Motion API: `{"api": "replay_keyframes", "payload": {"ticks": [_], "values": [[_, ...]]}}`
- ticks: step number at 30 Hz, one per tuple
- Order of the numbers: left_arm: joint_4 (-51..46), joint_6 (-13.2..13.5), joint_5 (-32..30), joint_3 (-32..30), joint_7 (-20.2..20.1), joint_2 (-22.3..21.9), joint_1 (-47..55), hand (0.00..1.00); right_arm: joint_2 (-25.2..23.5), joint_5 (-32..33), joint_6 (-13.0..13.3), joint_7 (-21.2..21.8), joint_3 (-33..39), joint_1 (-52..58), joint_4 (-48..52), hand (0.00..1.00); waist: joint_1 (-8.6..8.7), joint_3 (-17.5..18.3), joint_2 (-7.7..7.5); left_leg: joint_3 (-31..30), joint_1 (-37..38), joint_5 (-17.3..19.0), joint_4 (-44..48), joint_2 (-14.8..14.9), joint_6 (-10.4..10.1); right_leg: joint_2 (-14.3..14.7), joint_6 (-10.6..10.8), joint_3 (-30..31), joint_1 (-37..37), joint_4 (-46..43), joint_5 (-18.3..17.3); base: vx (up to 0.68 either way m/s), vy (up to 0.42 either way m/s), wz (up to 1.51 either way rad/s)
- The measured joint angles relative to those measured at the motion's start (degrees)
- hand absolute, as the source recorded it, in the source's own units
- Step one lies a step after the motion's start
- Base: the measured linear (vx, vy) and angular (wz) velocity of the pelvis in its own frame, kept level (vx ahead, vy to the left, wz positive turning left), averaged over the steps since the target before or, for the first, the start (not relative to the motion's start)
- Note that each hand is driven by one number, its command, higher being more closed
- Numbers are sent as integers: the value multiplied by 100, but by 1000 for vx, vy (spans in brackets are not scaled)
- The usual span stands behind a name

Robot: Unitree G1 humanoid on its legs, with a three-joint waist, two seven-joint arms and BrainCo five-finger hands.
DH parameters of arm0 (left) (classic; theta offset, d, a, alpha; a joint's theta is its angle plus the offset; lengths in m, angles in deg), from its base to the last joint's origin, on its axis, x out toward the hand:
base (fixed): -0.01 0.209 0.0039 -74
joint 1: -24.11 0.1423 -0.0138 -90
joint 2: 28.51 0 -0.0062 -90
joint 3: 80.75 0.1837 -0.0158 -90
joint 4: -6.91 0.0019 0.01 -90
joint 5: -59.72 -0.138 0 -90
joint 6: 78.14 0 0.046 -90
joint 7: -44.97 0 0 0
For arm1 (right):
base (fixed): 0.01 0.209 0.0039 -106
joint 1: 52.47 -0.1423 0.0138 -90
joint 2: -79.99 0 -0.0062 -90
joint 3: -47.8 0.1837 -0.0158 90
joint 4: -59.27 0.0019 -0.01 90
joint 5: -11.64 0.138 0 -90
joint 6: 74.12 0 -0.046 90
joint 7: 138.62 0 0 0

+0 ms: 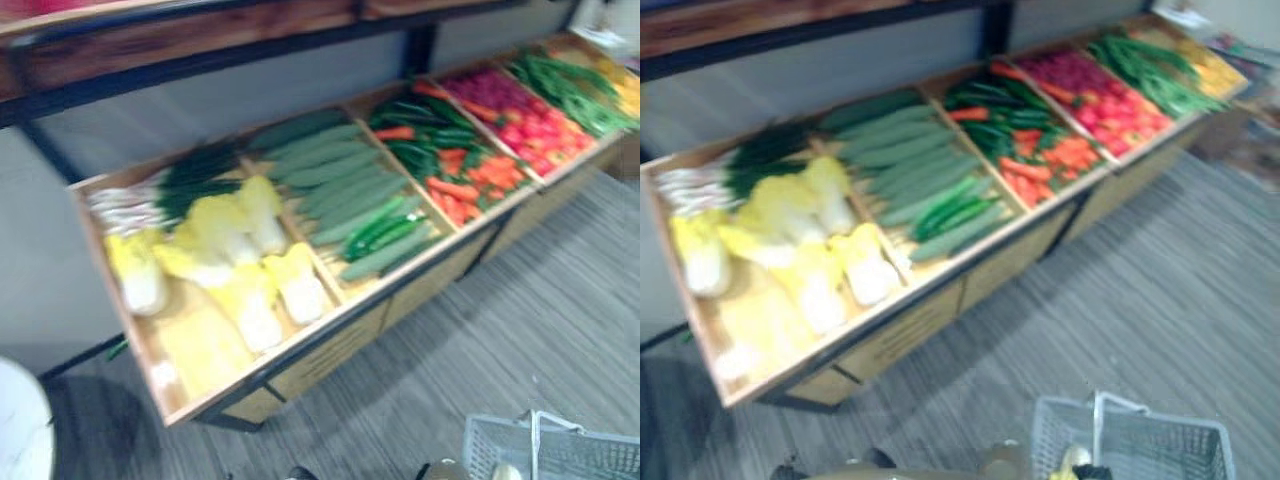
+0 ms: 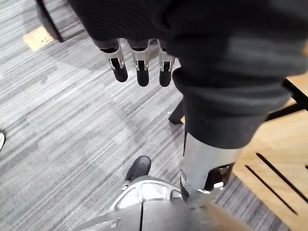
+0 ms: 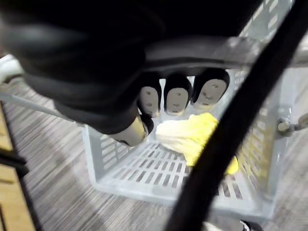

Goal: Pick vegetable in the basket

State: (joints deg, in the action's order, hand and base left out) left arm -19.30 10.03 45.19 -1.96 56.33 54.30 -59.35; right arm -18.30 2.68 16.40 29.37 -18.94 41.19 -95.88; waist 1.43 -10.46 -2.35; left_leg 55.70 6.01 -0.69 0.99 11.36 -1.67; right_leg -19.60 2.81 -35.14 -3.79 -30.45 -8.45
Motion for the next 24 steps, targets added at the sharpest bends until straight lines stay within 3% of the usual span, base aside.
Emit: {"api": "replay_keyframes", "payload": {"ticks": [1, 3, 6, 10, 12, 13, 16, 20, 21, 22, 24], "values": [[28, -4, 19, -32, 0, -48, -21, 0, 27, 0, 1, -3, -2, -1, 0, 100, 1, -4, 24, 38, -44, -14, -18, 63, -35, 208, 5, 48, 13, 369, 0, -169, -285, -171], [20, 5, 62, -127, 20, -156, -55, 0, 78, 2, -24, -6, 5, -106, -10, 100, -104, 6, 200, 238, -157, -134, -24, 173, -111, 865, 66, 135, 236, 1967, -22, -211, -305, -170], [13, 5, 75, -170, 42, -205, -87, 0, 13, 14, -127, -3, 96, 173, -85, 100, 26, 14, 276, 343, -16, -209, 228, 488, -133, 1313, 43, 290, 561, 2825, 319, -92, -195, -55], [-47, 22, 83, -427, 92, -189, -157, 0, -235, 53, -123, 8, 13, 420, -95, 100, 26, 21, 199, 460, -74, -186, 1362, 1146, -151, 1541, -22, 608, 680, 3140, 414, -66, -114, -48], [-56, 55, 83, -574, 94, -222, -79, 0, -151, 37, -101, 9, -140, 341, -81, 100, 4, 15, 222, 3, -97, -203, 2227, 1544, -131, 1661, -268, 1159, 696, 3127, 570, 32, -69, -125], [-48, 63, 83, -610, 106, -303, -43, 0, -43, 22, -88, 11, -216, 231, -78, 100, 6, -27, 200, -1033, -284, 85, 2250, 1303, -359, 1625, -316, 1532, 683, 3109, 620, 49, -19, -146], [-43, 134, 89, -593, 100, -562, 36, 0, 229, 21, 42, 2, -316, -36, -100, 100, -15, -26, 341, -3457, -377, 647, 1451, 261, -490, 1577, -240, 2428, 510, 3060, 722, 11, 87, -163], [-38, 189, 76, -564, 47, -578, 39, 0, 261, 23, 124, -3, -335, -73, -93, 100, -13, -22, 409, -4443, -511, 601, 691, 131, -541, 1700, -63, 2996, 408, 3196, 787, -39, 146, -92], [-38, 208, 58, -466, 27, -606, 42, 0, 330, 24, 118, -10, -332, -63, -93, 100, -22, -12, 565, -4680, -530, 459, 469, 157, -608, 1804, 47, 3127, 389, 3278, 859, -47, 207, -58], [-31, 215, 23, -435, 6, -586, 33, 0, 350, 24, 106, -10, -330, -78, -104, 100, -41, -18, 588, -4674, -502, 608, 474, 167, -721, 1790, 91, 3209, 403, 3332, 890, -31, 265, -57], [-46, 251, -185, -226, -46, -415, 49, 0, 162, 21, 140, -5, -387, -37, -83, 100, -30, 14, 386, -4404, -566, 810, 557, -167, -609, 1451, 353, 3299, 422, 3566, 1130, 38, 256, -43]]}}
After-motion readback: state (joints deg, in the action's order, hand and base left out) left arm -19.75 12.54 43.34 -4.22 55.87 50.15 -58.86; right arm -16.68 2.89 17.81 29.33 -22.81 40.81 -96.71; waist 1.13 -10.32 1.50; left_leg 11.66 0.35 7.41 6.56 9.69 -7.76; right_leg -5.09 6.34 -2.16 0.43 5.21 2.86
